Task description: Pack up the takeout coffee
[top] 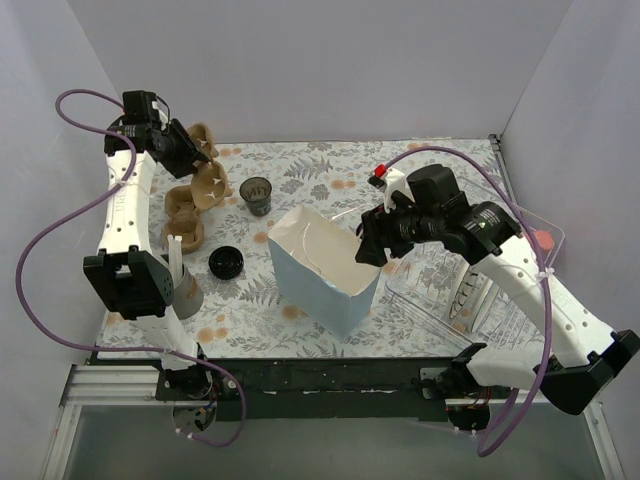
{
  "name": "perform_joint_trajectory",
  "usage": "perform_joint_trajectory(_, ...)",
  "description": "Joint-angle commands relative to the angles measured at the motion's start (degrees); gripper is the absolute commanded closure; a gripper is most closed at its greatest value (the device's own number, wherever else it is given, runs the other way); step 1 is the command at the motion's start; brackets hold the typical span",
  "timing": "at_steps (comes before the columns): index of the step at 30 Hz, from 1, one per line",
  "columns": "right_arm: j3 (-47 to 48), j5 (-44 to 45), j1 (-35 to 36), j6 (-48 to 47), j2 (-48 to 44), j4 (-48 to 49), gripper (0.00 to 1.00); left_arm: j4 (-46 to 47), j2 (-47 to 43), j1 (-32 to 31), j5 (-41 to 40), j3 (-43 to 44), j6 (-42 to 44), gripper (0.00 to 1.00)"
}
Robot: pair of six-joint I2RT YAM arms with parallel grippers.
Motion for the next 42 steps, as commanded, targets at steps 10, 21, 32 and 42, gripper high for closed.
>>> perform_joint_trajectory(10,-0.05,8.88,2.78,5.77,2.96,3.39,0.51,-3.36,-6.40,-0.02,5.84,-2.43,-0.12,0.66)
perform_joint_trajectory(21,6.00,16.43,6.73,22.36,8.32,6.82,0.99,-7.75,-2.35,-0.02,6.20,9.43,0.58,0.66)
perform_joint_trajectory(32,16.91,34.87,14.64,33.80,16.93,2.79,0.99,-8.02,-1.82,-0.02,6.72,11.81,0.76,0.66)
perform_joint_trajectory(42,20.34,49.21,21.06,44.88,21.24,-5.91,0.99,-8.37,-4.37,-0.02,7.42,11.29,0.41,0.67)
